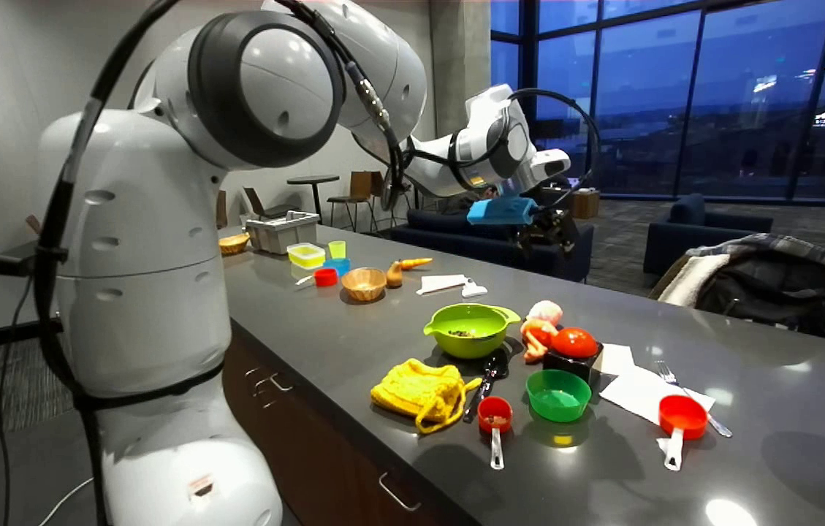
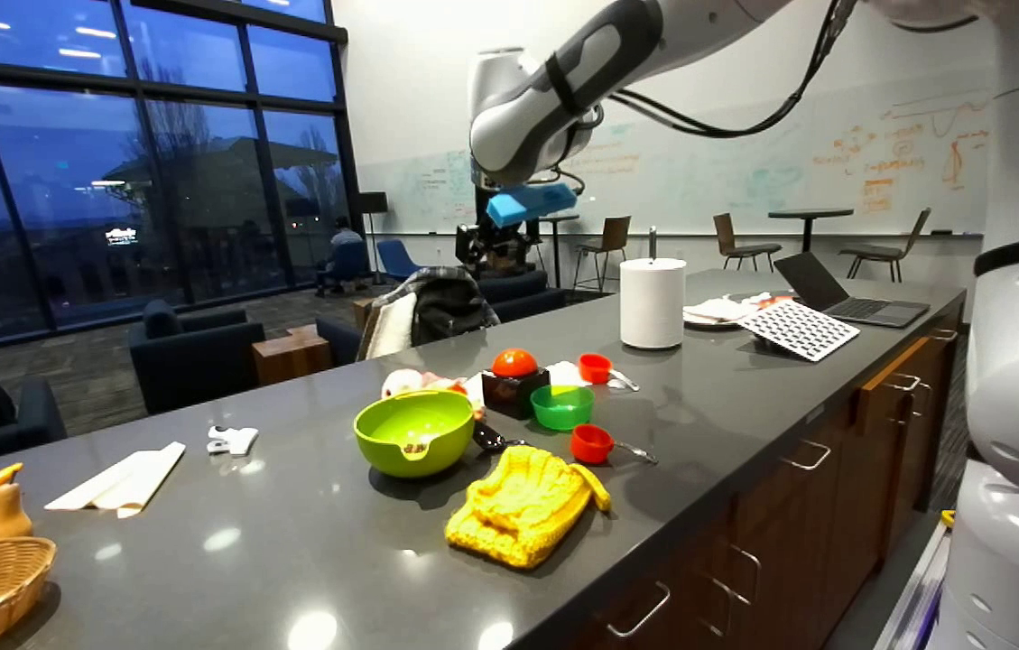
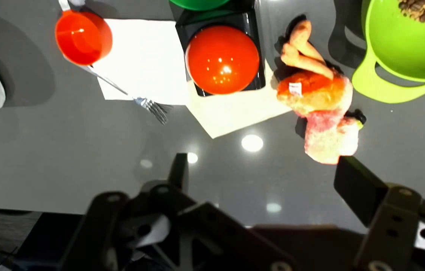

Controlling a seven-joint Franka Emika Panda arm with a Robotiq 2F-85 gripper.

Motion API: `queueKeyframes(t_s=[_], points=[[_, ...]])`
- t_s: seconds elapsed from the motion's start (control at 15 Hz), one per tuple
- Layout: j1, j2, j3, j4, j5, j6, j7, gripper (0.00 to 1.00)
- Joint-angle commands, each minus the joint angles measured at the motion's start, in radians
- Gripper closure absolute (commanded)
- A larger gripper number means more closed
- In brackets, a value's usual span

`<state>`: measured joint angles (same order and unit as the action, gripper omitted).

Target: Press down on the orange button on the black box

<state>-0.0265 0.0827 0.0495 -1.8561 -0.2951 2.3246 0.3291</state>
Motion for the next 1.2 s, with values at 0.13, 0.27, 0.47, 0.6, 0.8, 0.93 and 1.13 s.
queueKeyframes(t_s=[0.13, 0.27, 0.47, 0.6, 0.8, 0.93, 1.13], points=[[0.035, 0.019, -0.023, 0.043, -0.003, -0.021, 0.007, 0.0], [0.034, 0.021, -0.026, 0.043, -0.003, -0.021, 0.007, 0.0], [0.034, 0.021, -0.027, 0.043, -0.003, -0.021, 0.007, 0.0], [0.03, 0.033, -0.03, 0.048, 0.011, -0.024, 0.003, 0.0], [0.025, 0.068, -0.045, 0.082, 0.034, -0.061, -0.012, 0.0], [0.024, 0.098, -0.055, 0.114, 0.044, -0.114, -0.03, 0.0], [0.015, 0.161, -0.06, 0.211, 0.108, -0.275, -0.13, 0.0]])
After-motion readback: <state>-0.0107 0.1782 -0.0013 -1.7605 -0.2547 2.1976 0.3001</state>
